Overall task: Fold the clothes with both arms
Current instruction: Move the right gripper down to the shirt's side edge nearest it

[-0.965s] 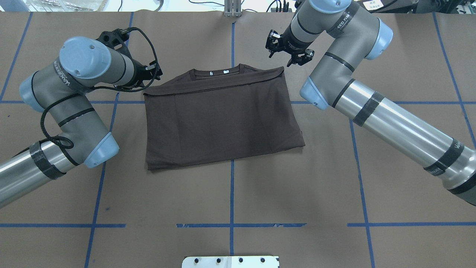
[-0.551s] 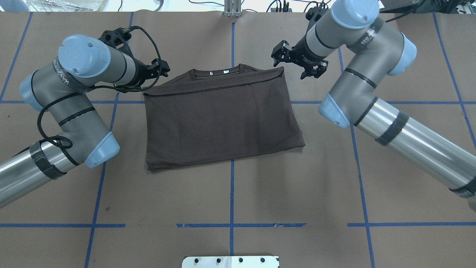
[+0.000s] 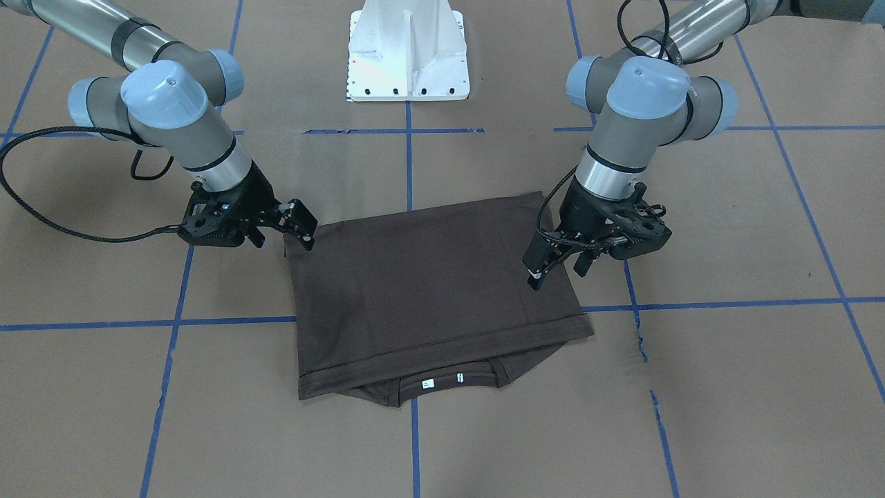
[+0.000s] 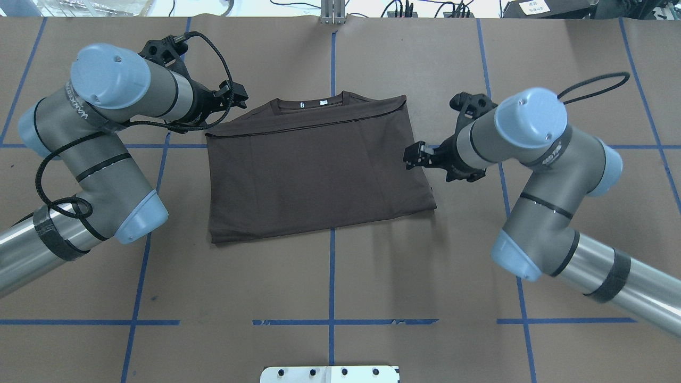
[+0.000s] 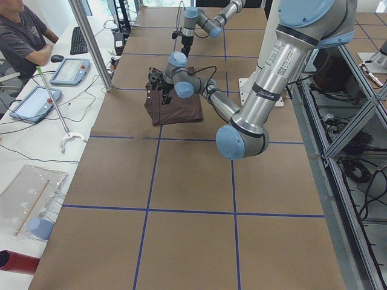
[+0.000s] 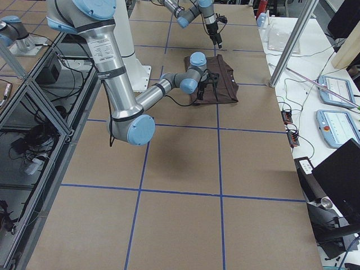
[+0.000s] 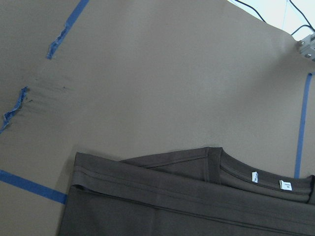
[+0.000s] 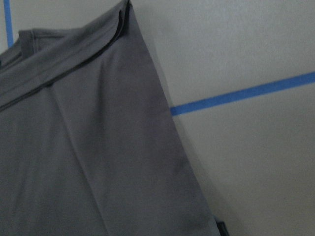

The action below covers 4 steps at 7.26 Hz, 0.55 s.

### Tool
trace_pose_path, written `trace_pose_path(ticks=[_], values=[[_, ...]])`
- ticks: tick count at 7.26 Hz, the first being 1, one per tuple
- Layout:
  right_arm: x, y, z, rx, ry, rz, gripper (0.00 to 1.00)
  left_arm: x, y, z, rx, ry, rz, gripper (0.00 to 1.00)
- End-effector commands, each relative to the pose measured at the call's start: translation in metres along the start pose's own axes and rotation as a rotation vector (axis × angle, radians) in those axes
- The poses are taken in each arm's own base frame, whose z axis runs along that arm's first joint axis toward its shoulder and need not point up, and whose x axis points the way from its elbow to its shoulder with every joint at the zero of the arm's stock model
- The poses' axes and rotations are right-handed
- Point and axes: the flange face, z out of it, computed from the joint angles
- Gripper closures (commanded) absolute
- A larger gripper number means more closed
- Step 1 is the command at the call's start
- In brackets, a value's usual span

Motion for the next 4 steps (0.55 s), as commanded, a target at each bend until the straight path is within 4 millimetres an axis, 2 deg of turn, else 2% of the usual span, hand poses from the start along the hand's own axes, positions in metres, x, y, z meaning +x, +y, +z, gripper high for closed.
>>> trace_pose_path(ticks=[1, 2, 3, 4], values=[[0.002, 0.023, 0.024, -0.008, 0.032, -0.022, 0.00, 0.006, 0.000, -0.014, 0.008, 0.025, 0.003, 0.00], [-0.001, 0.021, 0.035, 0.000, 0.047, -0.024, 0.00, 0.007, -0.002, -0.018, 0.011, 0.030, 0.003, 0.00], [0.001, 0.018, 0.036, 0.003, 0.052, -0.027, 0.00, 0.007, -0.002, -0.017, 0.009, 0.028, 0.004, 0.00], [0.007, 0.016, 0.045, 0.003, 0.071, -0.021, 0.00, 0.006, -0.002, -0.017, 0.011, 0.027, 0.004, 0.00]])
